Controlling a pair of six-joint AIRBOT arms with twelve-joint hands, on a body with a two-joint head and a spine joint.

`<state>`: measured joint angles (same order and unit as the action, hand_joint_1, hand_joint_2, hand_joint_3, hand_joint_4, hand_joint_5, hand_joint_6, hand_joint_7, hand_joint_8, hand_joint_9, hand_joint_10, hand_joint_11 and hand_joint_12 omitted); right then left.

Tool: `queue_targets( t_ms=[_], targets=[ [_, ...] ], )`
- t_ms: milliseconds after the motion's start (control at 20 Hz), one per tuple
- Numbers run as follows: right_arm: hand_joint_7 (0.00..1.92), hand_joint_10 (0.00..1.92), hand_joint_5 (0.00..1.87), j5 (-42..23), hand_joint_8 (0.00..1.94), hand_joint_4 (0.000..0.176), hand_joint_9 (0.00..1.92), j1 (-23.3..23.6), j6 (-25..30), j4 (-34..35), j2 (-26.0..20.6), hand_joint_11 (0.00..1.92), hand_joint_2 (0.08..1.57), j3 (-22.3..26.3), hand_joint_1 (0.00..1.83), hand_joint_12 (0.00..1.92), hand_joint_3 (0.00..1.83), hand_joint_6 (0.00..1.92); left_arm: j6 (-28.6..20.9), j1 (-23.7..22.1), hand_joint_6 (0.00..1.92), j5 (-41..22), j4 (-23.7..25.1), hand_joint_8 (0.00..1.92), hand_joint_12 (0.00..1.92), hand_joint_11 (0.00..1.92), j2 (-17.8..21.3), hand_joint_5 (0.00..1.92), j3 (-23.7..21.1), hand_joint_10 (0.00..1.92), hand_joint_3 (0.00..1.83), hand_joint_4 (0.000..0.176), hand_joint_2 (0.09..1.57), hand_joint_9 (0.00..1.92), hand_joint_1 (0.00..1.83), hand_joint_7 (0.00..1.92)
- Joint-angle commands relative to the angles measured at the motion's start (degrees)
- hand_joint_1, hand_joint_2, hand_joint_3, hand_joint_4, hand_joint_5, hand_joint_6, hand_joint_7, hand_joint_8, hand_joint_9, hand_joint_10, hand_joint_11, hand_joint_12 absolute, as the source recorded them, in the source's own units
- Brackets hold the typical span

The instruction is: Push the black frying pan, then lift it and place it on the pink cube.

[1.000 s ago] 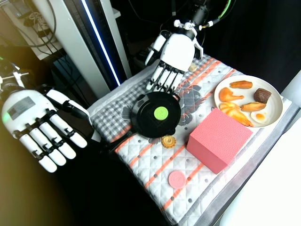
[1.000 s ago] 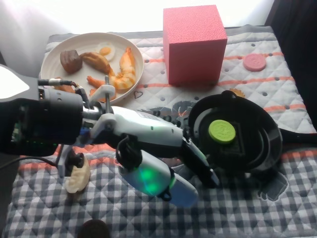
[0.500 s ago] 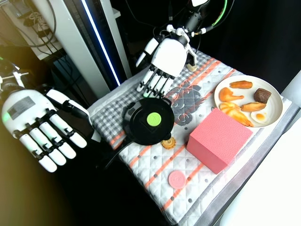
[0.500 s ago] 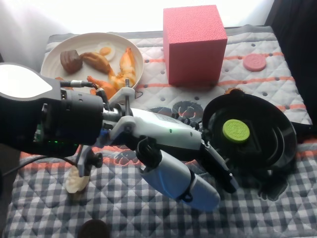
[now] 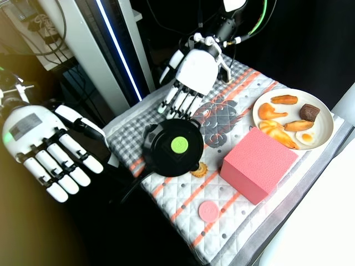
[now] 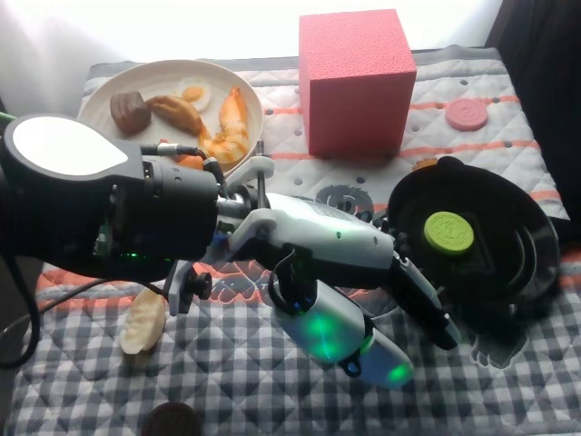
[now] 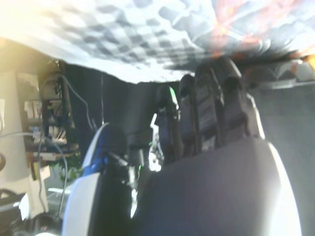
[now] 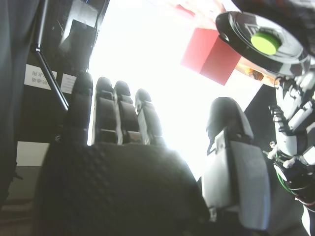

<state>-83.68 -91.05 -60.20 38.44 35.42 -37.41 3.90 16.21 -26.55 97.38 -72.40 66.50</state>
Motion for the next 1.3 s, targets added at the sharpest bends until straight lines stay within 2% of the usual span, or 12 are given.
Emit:
queue_targets(
  t_ms=[0,50,200,250,350,450,650,750,800,900,1100,1250],
  targets=[
    [0.0,0.0,0.0,-7.08,0.0,0.043,0.0,0.13,0.16,0.44,-0.15,0.0,1.24,-0.4,0.23,0.0,0.0,0.0,0.0,-0.72,0.02,-0.81,-2.9,0.01,0.59,0.0,-0.03,0.53,0.15,0.03,0.01,0.087,1.32,0.38,0.36,0.44],
    [0.0,0.0,0.0,-7.08,0.0,0.056,0.0,0.13,0.16,0.43,-0.15,0.0,1.24,-0.4,0.23,0.0,0.0,0.0,0.26,-0.73,0.02,-0.58,-3.02,0.01,0.58,0.0,-0.23,0.54,0.26,0.02,0.01,0.082,1.33,0.36,0.36,0.45],
    [0.0,0.0,0.0,-7.08,0.0,0.044,0.0,0.13,0.17,0.43,-0.15,0.0,1.26,-0.41,0.25,0.0,0.01,0.0,0.49,-0.73,0.0,-0.42,-3.5,0.0,0.41,0.0,-0.85,0.44,0.75,0.0,0.01,0.087,1.34,0.22,0.29,0.33],
    [0.0,0.0,0.0,-7.09,0.0,0.049,0.0,0.13,0.2,0.42,-0.15,0.0,1.26,-0.41,0.26,0.0,0.0,0.0,0.48,-0.67,0.02,-0.29,-3.62,0.02,0.55,0.0,-0.85,0.47,0.83,0.03,0.0,0.069,1.33,0.3,0.31,0.38],
    [0.0,0.0,0.0,-7.09,0.0,0.057,0.0,0.13,0.22,0.43,-0.14,0.01,1.25,-0.38,0.24,0.0,0.0,0.0,0.48,-0.23,0.01,-0.17,-4.11,0.0,0.41,0.0,-0.44,0.43,0.85,0.02,0.01,0.08,1.35,0.3,0.25,0.38],
    [0.0,0.0,0.0,-7.24,0.0,0.035,0.0,0.13,0.44,-0.02,-0.14,0.03,1.26,-0.37,0.25,0.02,0.0,0.0,0.4,0.16,0.0,-0.54,-4.99,0.0,0.55,0.0,0.72,0.43,0.52,0.02,0.0,0.068,1.33,0.33,0.28,0.37],
    [0.0,0.0,0.0,-7.71,0.0,0.026,0.0,0.14,0.97,-0.69,-0.3,0.0,1.26,-0.35,0.38,0.0,0.0,0.0,-0.65,0.43,0.05,-1.66,-5.41,0.04,1.14,0.0,3.51,0.56,-0.82,0.1,0.0,0.03,1.29,0.49,0.36,0.52],
    [0.0,0.0,0.0,-7.66,0.0,0.018,0.0,0.14,1.0,-0.87,-0.3,0.0,1.24,-0.46,0.51,0.0,0.0,0.0,-0.66,0.64,0.08,-2.39,-6.58,0.03,1.12,0.0,5.06,0.54,-1.43,0.44,0.0,0.024,1.34,0.34,0.24,0.54],
    [0.0,0.0,0.0,-7.34,0.0,0.026,0.0,0.14,1.0,-0.87,-0.3,0.0,1.23,-0.69,0.53,0.0,0.0,0.0,-0.66,0.62,0.08,-2.69,-7.13,0.02,0.98,0.0,5.86,0.53,-1.77,0.48,0.0,0.023,1.32,0.29,0.3,0.52],
    [0.0,0.0,0.0,-5.2,0.0,0.003,0.0,0.34,1.0,-1.14,-0.35,0.0,1.21,-1.75,0.62,0.0,0.0,0.0,0.48,0.61,0.07,-3.49,-10.61,0.01,0.94,0.0,8.32,0.51,-2.56,0.48,0.0,0.032,1.3,0.27,0.36,0.52],
    [0.0,0.0,0.0,-0.61,0.0,0.045,0.0,0.7,0.53,-1.05,-0.46,0.0,1.16,-3.72,0.71,0.0,0.0,0.0,7.31,0.53,0.07,-4.66,-20.1,0.01,0.99,0.0,12.83,0.53,-4.51,0.58,0.0,0.0,1.31,0.2,0.5,0.52],
    [0.0,0.0,0.0,3.65,0.0,0.0,0.0,2.09,-1.19,-0.77,-0.42,0.0,1.16,-5.01,0.68,0.0,0.0,0.0,10.84,0.4,0.07,-5.49,-24.54,0.01,1.06,0.0,15.66,0.51,-5.82,0.45,0.0,0.0,1.3,0.27,0.59,0.54]
  ],
)
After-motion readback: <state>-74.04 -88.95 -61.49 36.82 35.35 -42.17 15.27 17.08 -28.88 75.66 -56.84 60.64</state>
